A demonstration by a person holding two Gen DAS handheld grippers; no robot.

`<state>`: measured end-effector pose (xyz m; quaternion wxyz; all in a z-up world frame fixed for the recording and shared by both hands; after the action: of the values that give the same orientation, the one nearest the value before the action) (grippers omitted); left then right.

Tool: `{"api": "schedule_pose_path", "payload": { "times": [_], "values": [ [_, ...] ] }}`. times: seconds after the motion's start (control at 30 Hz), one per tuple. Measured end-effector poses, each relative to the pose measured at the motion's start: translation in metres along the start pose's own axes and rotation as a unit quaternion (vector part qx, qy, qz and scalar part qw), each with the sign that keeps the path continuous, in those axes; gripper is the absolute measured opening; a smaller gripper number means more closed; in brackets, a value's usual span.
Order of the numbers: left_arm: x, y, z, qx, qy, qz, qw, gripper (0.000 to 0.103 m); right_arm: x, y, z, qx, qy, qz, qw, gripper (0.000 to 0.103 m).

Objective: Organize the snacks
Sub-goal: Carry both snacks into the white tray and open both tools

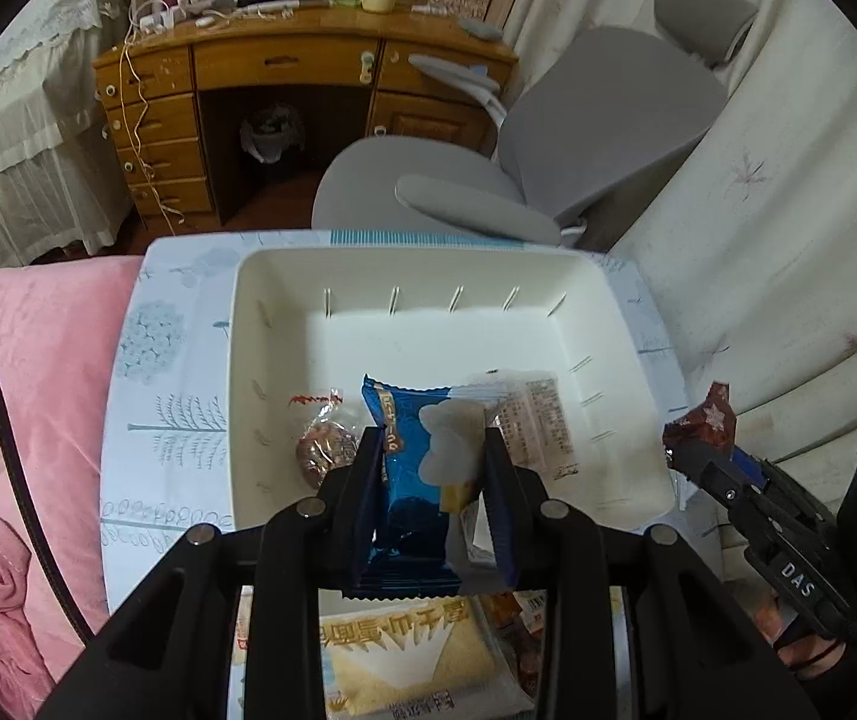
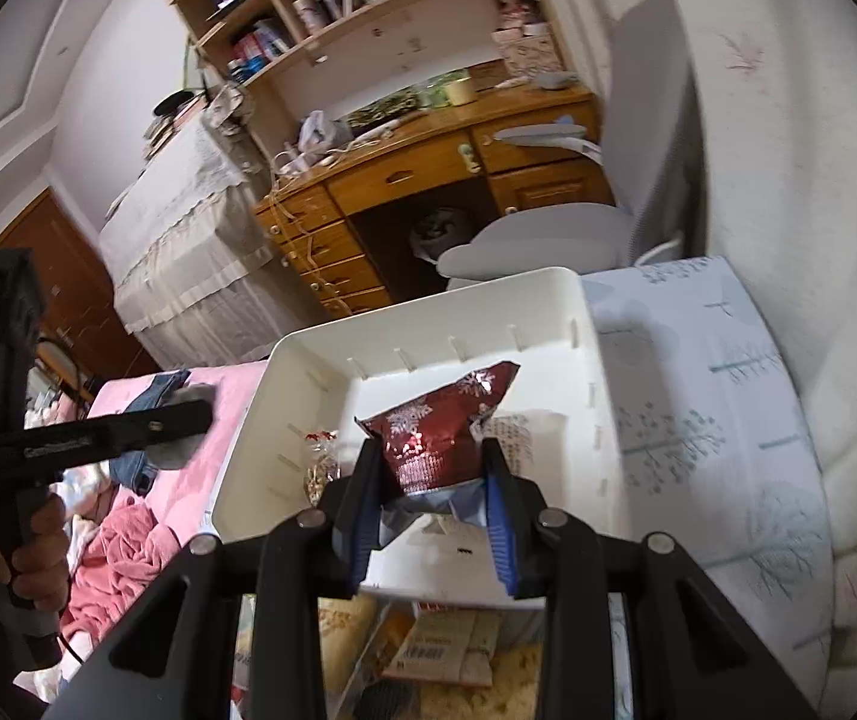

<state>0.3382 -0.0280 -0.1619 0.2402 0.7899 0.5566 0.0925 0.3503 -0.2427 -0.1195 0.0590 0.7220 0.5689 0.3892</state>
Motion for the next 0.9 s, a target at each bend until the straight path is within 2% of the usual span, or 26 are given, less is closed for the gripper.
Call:
{"api": "schedule_pose_path", "payload": {
  "times": [0.07, 0.1, 0.2, 0.33, 0.37, 0.43, 0.67, 0.9],
  "values": [
    [0.002, -0.002, 0.011, 0.017, 0.008, -0.004, 0.9998, 0.030, 0.001, -0.001, 0.010, 0.010, 0.002, -0.003, 1.000, 0.033],
    [0.005, -0.005, 0.013, 0.022, 0.009, -0.006, 0.9997, 0.034, 0.001, -0.001, 0.015, 0.015, 0.004, -0.002, 1.000, 0.034],
    [0.009, -0.008, 0.022, 0.040, 0.016, -0.011, 0.9990, 0.068, -0.002, -0.003, 0.028, 0.033, 0.003, 0.002, 0.999, 0.038],
    [0.016, -0.009, 0.026, 0.053, 0.024, -0.017, 0.9982, 0.071, -0.004, -0.003, 0.035, 0.035, -0.020, -0.004, 0.999, 0.062],
    [0.016, -0.009, 0.028, 0.056, 0.023, -0.020, 0.9980, 0.073, -0.004, -0.002, 0.036, 0.033, -0.023, -0.004, 0.999, 0.065],
    [0.016, -0.010, 0.029, 0.061, 0.022, -0.024, 0.9976, 0.077, -0.008, -0.001, 0.037, 0.034, -0.026, 0.000, 0.999, 0.065],
    [0.012, -0.016, 0.023, 0.074, 0.012, -0.028, 0.9968, 0.078, -0.012, -0.001, 0.038, 0.046, -0.031, 0.016, 0.998, 0.066],
    [0.015, -0.024, -0.004, 0.060, 0.004, -0.033, 0.9976, 0.078, 0.000, -0.006, 0.032, 0.052, -0.032, 0.021, 0.998, 0.066]
  ]
}}
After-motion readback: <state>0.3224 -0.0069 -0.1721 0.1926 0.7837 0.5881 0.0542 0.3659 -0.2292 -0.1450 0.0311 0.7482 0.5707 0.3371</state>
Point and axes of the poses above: each gripper's, at about its wrist camera, not at the fingertips, and z roughly the way its jaws point, x to its left, y to its top, the point moved 5 cm from there along z, roughly the way its jaws point, and after that the axes turned 14 degrees about z, right-handed, at the moved point
